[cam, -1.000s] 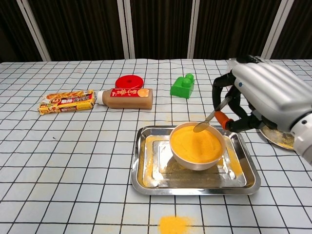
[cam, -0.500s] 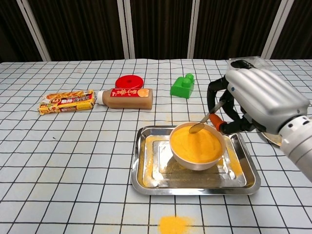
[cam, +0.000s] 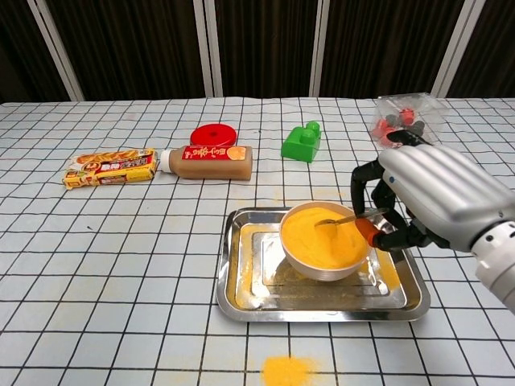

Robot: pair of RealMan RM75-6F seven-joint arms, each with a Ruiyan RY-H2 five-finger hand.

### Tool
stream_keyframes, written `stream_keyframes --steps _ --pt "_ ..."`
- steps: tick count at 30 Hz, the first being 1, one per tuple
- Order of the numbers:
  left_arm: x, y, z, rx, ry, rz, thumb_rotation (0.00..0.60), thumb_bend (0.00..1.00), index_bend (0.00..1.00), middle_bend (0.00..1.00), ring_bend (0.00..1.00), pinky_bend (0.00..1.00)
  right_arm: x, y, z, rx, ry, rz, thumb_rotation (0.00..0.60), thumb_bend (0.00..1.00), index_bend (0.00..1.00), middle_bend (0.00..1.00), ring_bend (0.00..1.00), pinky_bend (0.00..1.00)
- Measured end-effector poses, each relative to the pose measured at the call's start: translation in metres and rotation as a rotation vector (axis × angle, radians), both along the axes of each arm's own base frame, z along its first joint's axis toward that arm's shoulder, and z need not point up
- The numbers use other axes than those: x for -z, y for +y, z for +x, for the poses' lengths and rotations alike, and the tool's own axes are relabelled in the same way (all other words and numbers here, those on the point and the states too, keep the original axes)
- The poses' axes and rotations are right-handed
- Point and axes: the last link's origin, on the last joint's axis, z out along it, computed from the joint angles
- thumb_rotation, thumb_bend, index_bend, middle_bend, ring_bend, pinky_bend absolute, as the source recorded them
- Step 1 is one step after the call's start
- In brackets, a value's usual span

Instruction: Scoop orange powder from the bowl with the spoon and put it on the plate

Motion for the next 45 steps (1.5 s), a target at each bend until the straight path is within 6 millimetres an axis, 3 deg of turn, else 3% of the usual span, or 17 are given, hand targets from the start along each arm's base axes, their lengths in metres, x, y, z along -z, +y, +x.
stream_keyframes --steps 20,34,45 --pt "0.0 0.0 0.0 -0.003 -0.004 0.002 0.6 0.0 0.0 0.0 0.0 0.0 -0.012 0.022 0.0 -0.004 -0.034 0.026 0.6 0.76 0.96 0.85 0.55 0.01" --pt "0.0 0.0 0.0 -0.004 -0.008 0.005 0.6 0.0 0.0 0.0 0.0 0.0 -0.018 0.016 0.011 -0.035 -0.125 -0.009 0.6 0.76 0.96 0.85 0.55 0.01" --pt "0.0 0.0 0.0 -0.005 -0.007 0.002 0.6 0.0 0.0 0.0 0.0 0.0 -0.012 0.017 0.001 0.005 -0.089 0.02 0.6 0.76 0.96 0.85 0.55 0.01"
